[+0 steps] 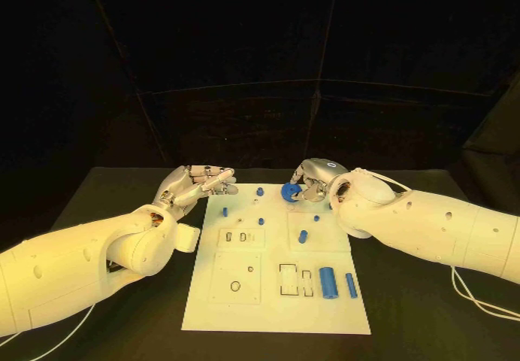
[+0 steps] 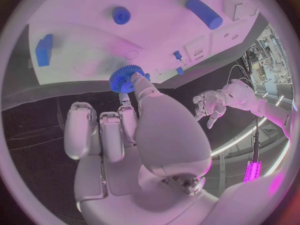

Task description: Assemble the parts on the task board

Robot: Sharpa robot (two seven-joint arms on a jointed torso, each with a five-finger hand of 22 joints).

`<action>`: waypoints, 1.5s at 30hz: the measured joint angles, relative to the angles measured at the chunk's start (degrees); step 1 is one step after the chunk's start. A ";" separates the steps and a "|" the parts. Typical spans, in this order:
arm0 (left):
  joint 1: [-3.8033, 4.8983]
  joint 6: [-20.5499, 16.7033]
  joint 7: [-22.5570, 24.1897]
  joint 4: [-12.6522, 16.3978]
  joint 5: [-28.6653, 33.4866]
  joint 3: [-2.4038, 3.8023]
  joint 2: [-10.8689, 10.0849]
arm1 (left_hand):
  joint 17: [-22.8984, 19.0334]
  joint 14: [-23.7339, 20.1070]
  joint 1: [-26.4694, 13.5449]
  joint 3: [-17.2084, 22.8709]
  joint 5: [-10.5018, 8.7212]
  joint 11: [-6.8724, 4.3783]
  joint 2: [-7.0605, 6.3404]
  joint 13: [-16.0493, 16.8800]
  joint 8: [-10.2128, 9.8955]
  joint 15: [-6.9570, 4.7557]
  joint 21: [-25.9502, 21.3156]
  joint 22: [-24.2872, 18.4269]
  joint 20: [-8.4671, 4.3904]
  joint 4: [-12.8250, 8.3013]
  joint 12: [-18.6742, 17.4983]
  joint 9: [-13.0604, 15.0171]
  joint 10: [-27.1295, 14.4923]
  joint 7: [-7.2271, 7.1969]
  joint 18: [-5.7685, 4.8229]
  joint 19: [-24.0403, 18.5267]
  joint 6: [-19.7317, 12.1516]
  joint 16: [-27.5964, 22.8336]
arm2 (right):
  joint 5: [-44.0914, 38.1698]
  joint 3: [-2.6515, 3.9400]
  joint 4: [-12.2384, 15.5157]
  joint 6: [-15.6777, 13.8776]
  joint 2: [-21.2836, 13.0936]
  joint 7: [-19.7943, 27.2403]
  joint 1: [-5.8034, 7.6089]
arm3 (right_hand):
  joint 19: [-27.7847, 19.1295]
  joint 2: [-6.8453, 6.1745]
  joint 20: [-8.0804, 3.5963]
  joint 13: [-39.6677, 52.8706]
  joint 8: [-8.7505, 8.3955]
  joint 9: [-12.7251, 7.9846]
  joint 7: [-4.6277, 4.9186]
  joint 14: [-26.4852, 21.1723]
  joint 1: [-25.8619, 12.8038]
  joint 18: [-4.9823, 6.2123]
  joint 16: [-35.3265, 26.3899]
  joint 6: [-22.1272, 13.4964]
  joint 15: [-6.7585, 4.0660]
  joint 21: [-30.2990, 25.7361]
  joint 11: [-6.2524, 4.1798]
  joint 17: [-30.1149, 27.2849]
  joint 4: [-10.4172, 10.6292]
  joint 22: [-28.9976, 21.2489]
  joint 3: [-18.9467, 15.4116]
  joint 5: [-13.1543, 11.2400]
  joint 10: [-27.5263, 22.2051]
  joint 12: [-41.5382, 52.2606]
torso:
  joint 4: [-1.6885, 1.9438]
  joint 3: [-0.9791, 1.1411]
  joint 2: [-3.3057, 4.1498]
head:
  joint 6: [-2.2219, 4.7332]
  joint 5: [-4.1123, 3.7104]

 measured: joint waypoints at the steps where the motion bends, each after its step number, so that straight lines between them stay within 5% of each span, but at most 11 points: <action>1: 0.00 0.00 0.00 0.01 0.00 0.00 0.00 | 0.00 0.00 0.00 0.00 0.00 0.00 0.00 0.00 0.00 0.00 0.00 0.00 0.00 0.00 0.00 0.00 0.00 0.00 -0.01 0.00 0.00 0.00 | -0.23 0.01 0.39 -0.30 0.06 -0.12 0.01 | 0.00 -0.01 0.00 0.01 -0.07 0.00 0.00 0.00 -0.01 0.01 0.00 0.00 0.00 0.00 0.00 0.00 0.08 0.06 0.09 0.00 0.00 0.00 | 0.01 -0.02 0.00 | 0.04 0.03; 9: 0.00 0.04 -0.05 0.11 0.00 0.00 -0.07 | 0.00 0.00 0.24 0.00 0.00 0.00 0.24 0.00 0.00 0.00 0.00 0.00 0.00 0.00 0.00 0.00 0.00 0.00 -0.01 0.00 0.00 0.00 | -2.54 0.04 1.48 -2.05 2.95 -1.12 0.01 | 0.00 -0.57 0.00 -0.02 -0.06 0.00 0.00 0.00 -0.59 0.00 0.00 0.00 0.00 0.40 0.00 0.00 0.11 0.49 0.45 0.00 0.00 -0.01 | 0.13 -0.01 0.02 | 0.03 0.38; 25: 0.01 0.10 -0.12 0.09 0.00 0.00 0.13 | -0.01 0.00 0.24 0.00 0.00 0.00 0.24 0.00 0.00 0.00 0.00 0.01 0.00 0.00 0.00 0.00 0.00 0.00 -0.01 0.00 0.00 0.01 | -4.23 -0.12 -4.61 -1.48 10.66 -1.48 -0.74 | 0.00 -0.57 0.00 -0.05 -0.10 -0.01 0.00 0.00 -1.79 0.01 0.00 0.00 0.01 0.40 0.00 0.04 0.79 0.57 1.70 -0.04 -0.01 -0.01 | 0.08 0.03 0.10 | -0.29 0.97; 45: 0.02 0.16 -0.14 0.05 0.00 0.01 0.18 | -0.02 0.00 0.24 0.00 0.00 0.00 0.24 0.01 0.01 0.00 0.00 0.02 0.01 0.00 0.00 0.00 0.00 0.00 0.00 -0.01 0.00 0.01 | -4.25 -0.06 -6.66 1.16 12.73 -1.12 -1.56 | 0.20 -2.27 0.21 -0.09 -1.69 -0.01 0.17 -0.01 -3.95 0.01 0.00 0.38 0.02 0.40 0.02 0.02 1.39 0.81 3.01 -1.33 0.00 -0.01 | -0.10 0.11 0.08 | -0.51 1.21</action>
